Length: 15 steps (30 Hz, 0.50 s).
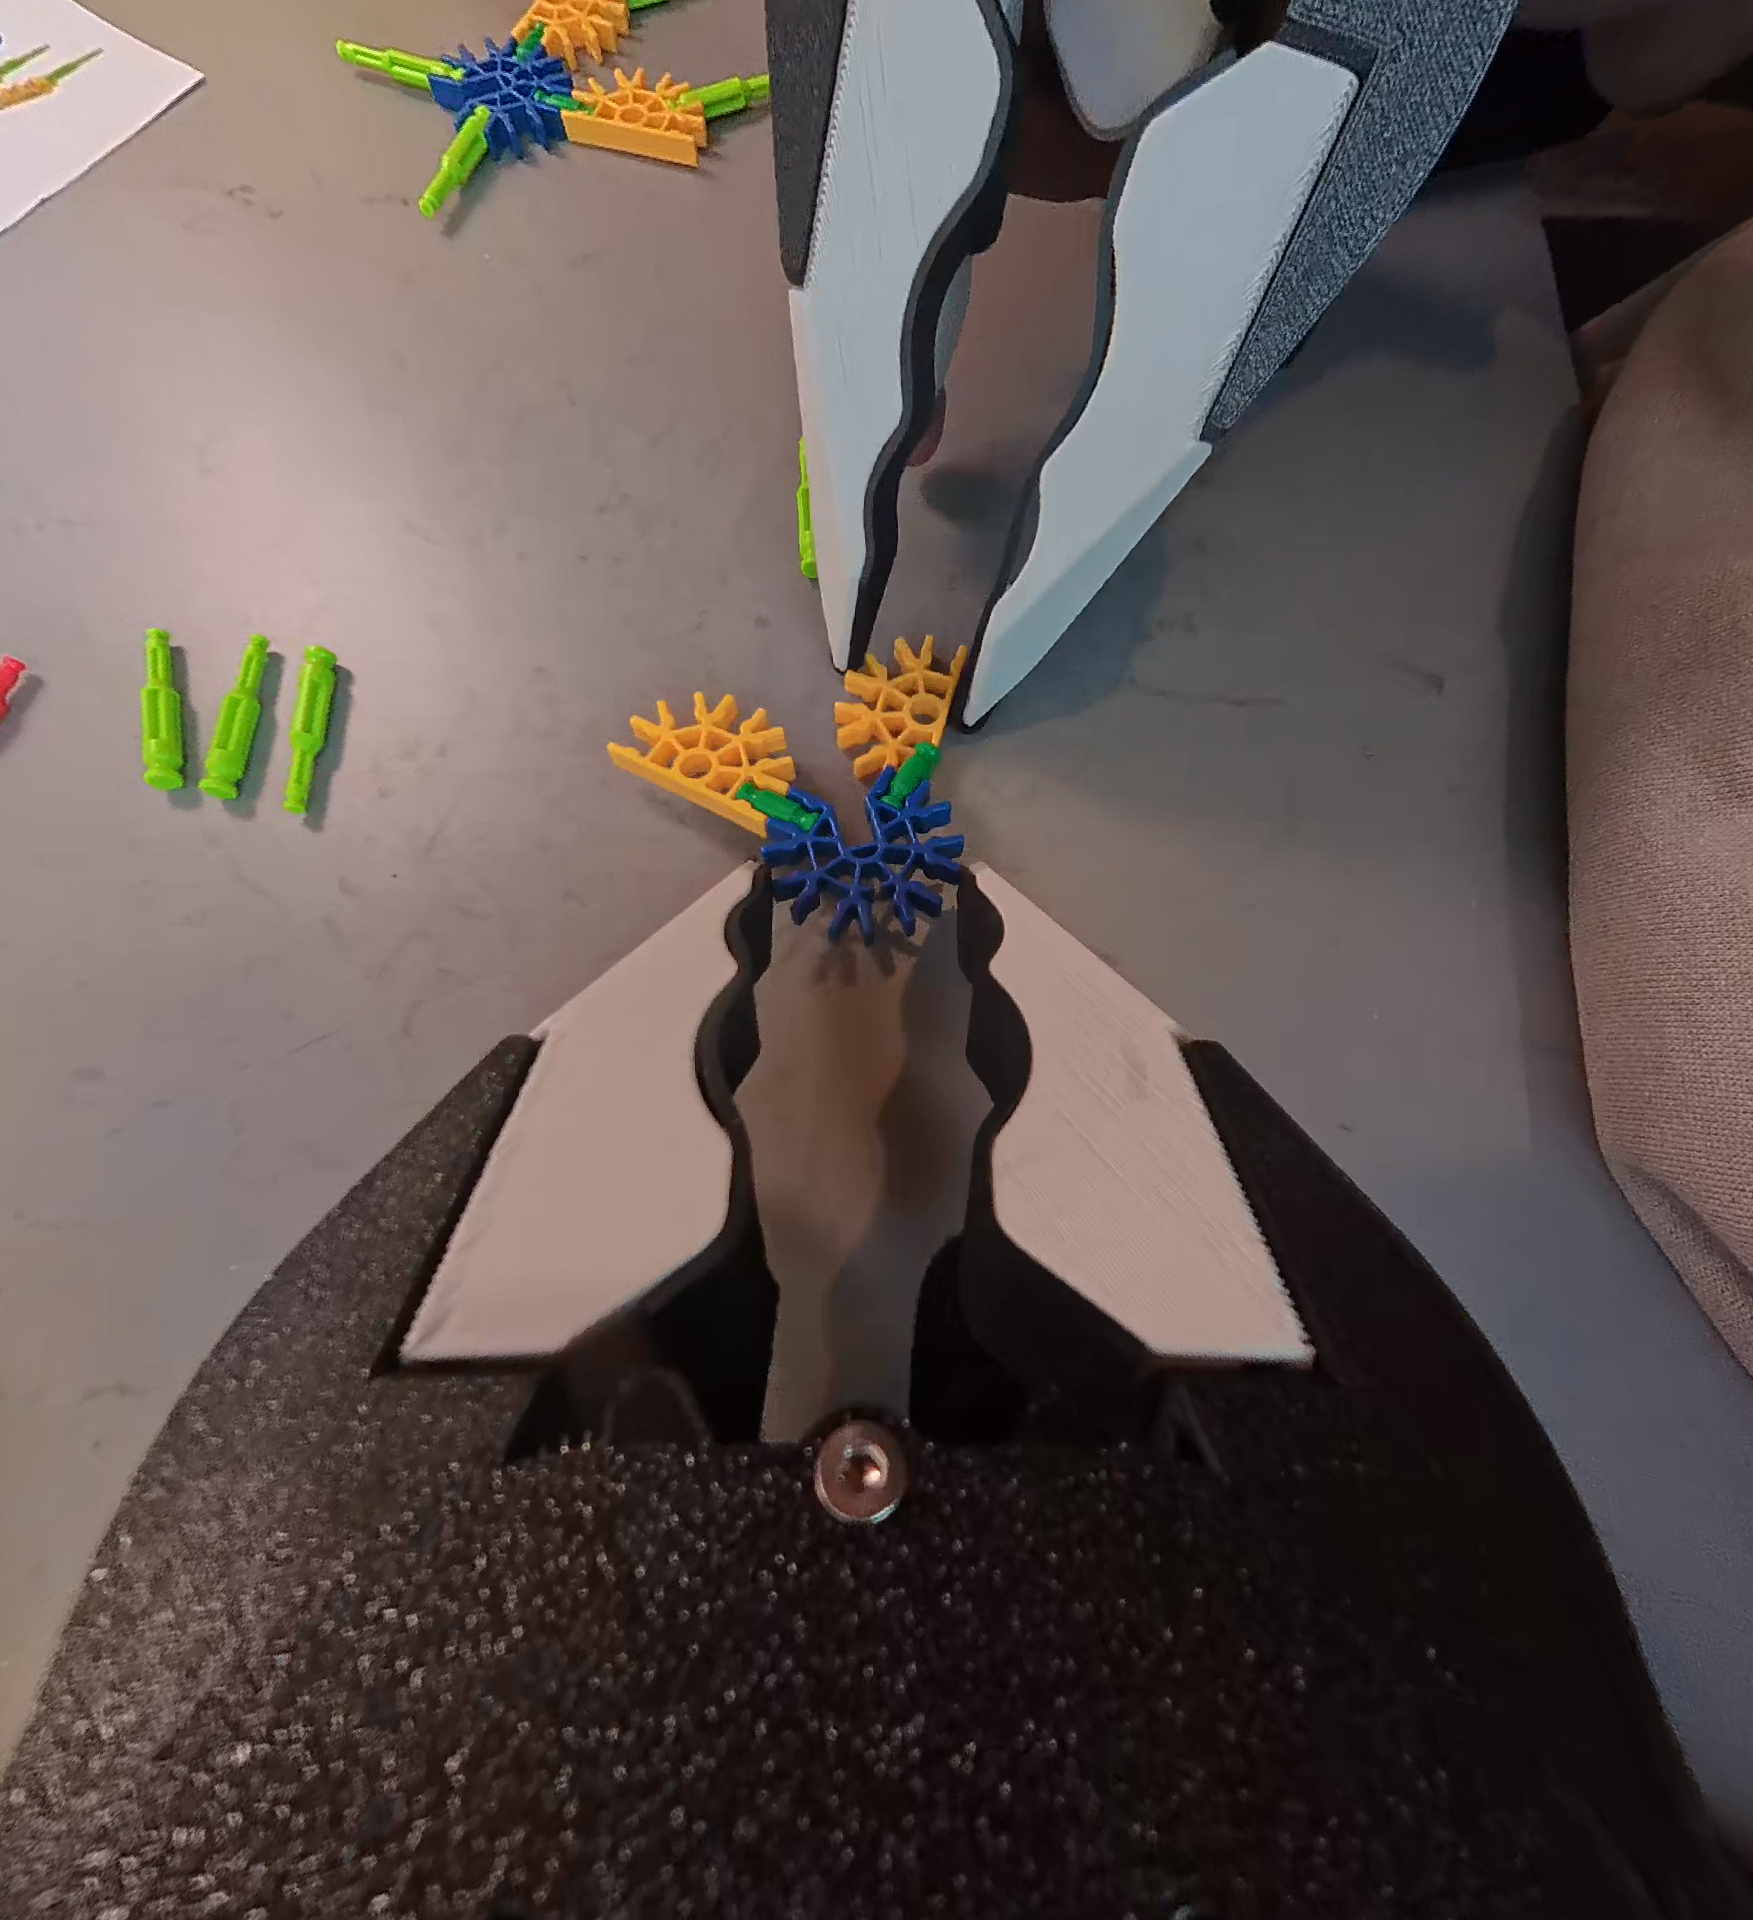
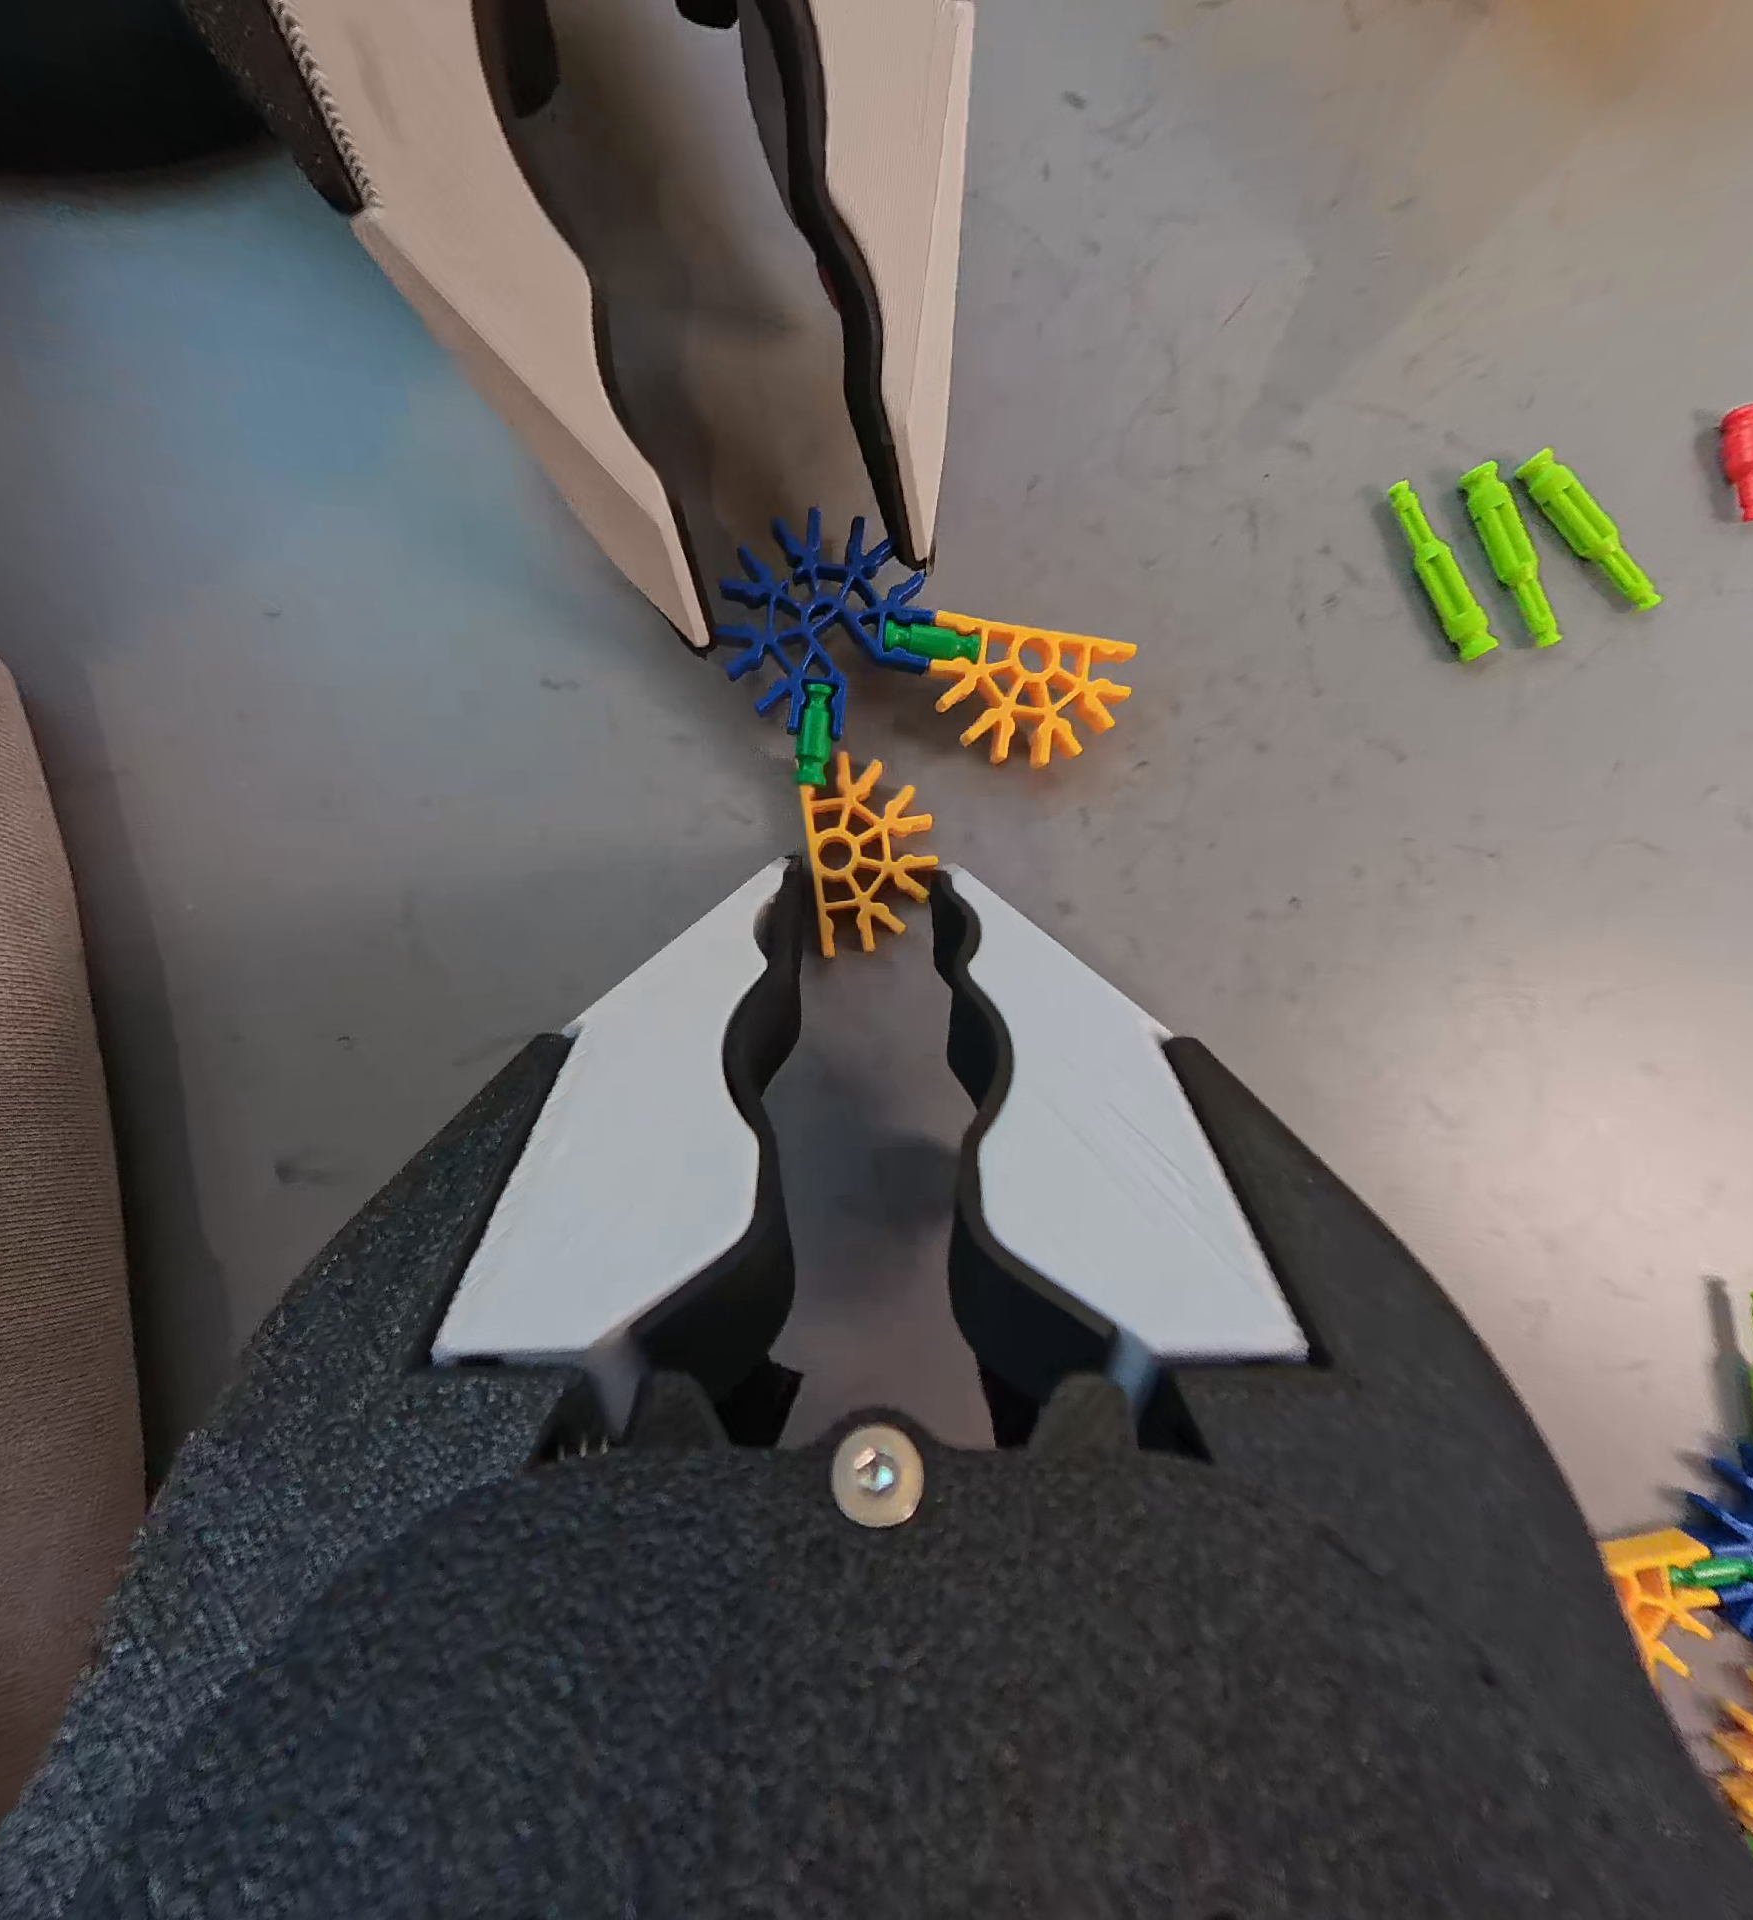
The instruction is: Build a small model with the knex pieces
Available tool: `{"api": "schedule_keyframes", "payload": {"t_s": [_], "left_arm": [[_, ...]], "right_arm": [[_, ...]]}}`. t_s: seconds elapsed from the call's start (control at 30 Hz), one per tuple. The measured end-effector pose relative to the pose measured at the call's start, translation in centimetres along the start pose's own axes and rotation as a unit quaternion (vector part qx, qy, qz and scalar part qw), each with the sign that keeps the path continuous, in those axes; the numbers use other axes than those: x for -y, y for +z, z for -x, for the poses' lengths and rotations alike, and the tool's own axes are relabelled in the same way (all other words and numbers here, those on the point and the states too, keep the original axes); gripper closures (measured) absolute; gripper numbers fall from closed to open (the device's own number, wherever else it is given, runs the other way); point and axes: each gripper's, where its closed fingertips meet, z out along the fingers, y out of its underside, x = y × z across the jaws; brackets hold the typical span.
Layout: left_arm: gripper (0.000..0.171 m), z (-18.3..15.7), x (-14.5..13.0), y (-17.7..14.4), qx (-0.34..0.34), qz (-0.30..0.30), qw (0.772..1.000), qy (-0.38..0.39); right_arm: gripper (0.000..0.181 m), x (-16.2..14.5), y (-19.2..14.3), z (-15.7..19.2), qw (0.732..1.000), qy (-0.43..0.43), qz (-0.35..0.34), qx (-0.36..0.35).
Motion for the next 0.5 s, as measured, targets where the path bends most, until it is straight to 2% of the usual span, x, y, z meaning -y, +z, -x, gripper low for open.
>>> {"api": "schedule_keyframes", "payload": {"t_s": [0.27,0.37,0.5], "left_arm": [[0.136,0.3,-0.5,0.4,0.029,0.019,0.999,-0.028],[0.136,0.3,-0.6,0.5,0.036,0.024,0.998,-0.035],[0.136,0.2,-0.9,0.7,0.035,0.031,0.998,-0.036]], "right_arm": [[0.158,0.0,-0.1,-0.2,1.0,0.015,0.001,-0.005],[0.157,0.8,-0.6,-0.1,1.0,0.019,-0.018,-0.003],[0.175,2.4,-1.0,0.5,0.999,0.008,-0.043,0.011]]}}
